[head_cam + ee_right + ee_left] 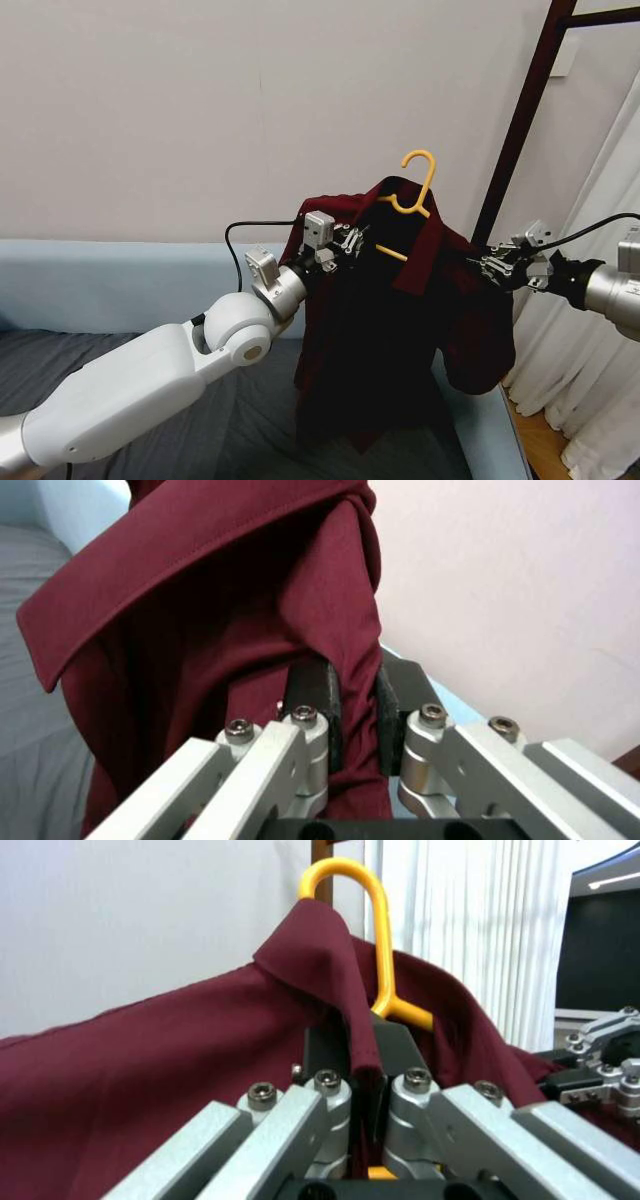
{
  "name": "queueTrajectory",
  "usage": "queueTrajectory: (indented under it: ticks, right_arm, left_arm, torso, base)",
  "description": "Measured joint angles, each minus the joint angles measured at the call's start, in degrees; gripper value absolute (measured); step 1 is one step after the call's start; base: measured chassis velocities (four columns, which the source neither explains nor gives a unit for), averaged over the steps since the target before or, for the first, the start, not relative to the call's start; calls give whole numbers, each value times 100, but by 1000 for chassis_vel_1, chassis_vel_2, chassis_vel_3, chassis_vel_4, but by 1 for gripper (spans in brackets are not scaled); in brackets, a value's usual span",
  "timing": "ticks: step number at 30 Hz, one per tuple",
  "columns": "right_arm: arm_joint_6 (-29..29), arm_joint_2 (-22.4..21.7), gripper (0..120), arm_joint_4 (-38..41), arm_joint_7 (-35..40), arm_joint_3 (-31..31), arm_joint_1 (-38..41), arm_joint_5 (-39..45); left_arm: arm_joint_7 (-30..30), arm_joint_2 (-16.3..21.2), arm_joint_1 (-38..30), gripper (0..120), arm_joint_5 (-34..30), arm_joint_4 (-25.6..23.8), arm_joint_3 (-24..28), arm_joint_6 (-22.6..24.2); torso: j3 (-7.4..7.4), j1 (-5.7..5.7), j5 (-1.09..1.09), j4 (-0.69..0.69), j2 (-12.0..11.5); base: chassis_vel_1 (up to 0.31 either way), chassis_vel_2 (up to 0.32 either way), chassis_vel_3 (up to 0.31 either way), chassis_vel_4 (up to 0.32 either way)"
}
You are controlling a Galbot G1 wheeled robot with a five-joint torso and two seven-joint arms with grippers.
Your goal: Pick up the clothes from the sofa and hang them on the clothes hanger.
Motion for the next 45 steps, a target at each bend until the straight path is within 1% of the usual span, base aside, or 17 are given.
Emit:
queueTrajectory:
  ticks: [5,11,13,17,18,21,22,24,27,29,30,34,35,39,40,42,45]
  right_arm:
    - [0,17,8,-2,21,1,2,11]
    - [10,113,8,30,180,2,6,12]
    - [11,126,8,43,224,2,6,11]
    - [-6,247,8,86,544,2,15,-57]
    - [-6,247,8,86,544,2,15,-57]
    - [-30,336,8,57,644,2,17,-164]
    - [-51,432,8,37,773,0,14,-312]
    - [-85,514,8,30,865,-1,8,-347]
    - [-87,590,8,33,912,1,6,-348]
    - [-87,604,8,35,924,2,6,-350]
    - [-96,670,8,51,990,11,6,-361]
    - [-233,896,8,128,1218,87,2,-492]
    - [-233,896,8,128,1218,87,2,-492]
    - [-409,1157,8,263,1418,161,-28,-678]
    - [-409,1157,8,263,1418,161,-28,-678]
    - [-545,1275,8,368,1549,244,-78,-804]
    - [-622,1369,8,395,1643,354,-146,-1009]
  left_arm:
    - [-14,23,58,1,-15,-18,17,73]
    - [42,182,274,23,-3,-183,-42,279]
    - [41,191,274,27,-2,-196,-49,294]
    - [-130,361,313,47,-33,-359,-177,509]
    - [-130,361,313,47,-33,-359,-177,509]
    - [-318,506,466,60,-52,-490,-302,648]
    - [-432,697,790,72,-58,-649,-525,704]
    - [-450,922,1093,84,-47,-776,-705,662]
    - [-438,1093,1264,93,-31,-920,-811,587]
    - [-438,1105,1278,93,-31,-939,-823,581]
    - [-439,1183,1383,101,-28,-1070,-943,556]
    - [-518,1338,2282,110,88,-1441,-1907,525]
    - [-518,1338,2282,110,88,-1441,-1907,525]
    - [-728,1370,3805,113,506,-1585,-2932,349]
    - [-728,1370,3805,113,506,-1585,-2932,349]
    - [-765,1305,4597,115,834,-1609,-3411,181]
    - [-751,1189,5111,114,1199,-1611,-3628,31]
  torso:
    - [0,0,0,1,0]
    - [0,0,0,2,0]
    - [0,0,0,2,0]
    - [0,0,0,1,0]
    - [0,0,0,1,0]
    - [0,0,0,1,0]
    - [0,0,-1,1,0]
    - [0,0,-1,2,0]
    - [0,0,-2,2,0]
    - [0,0,-2,2,0]
    - [0,0,0,1,0]
    - [-1,0,1,-1,1]
    - [-1,0,1,-1,1]
    - [0,0,-2,4,1]
    - [0,0,-2,4,1]
    - [0,-1,-2,3,1]
    - [0,0,0,2,2]
  base:
    - [0,0,0,0]
    - [0,0,0,0]
    - [0,0,0,0]
    - [0,0,0,0]
    - [0,0,0,0]
    - [0,0,0,0]
    - [0,0,0,0]
    - [0,0,0,0]
    - [0,0,0,0]
    - [0,0,0,0]
    - [0,0,0,0]
    - [0,0,0,0]
    - [0,0,0,0]
    - [0,0,0,0]
    - [0,0,0,0]
    - [0,0,0,0]
    - [0,0,0,0]
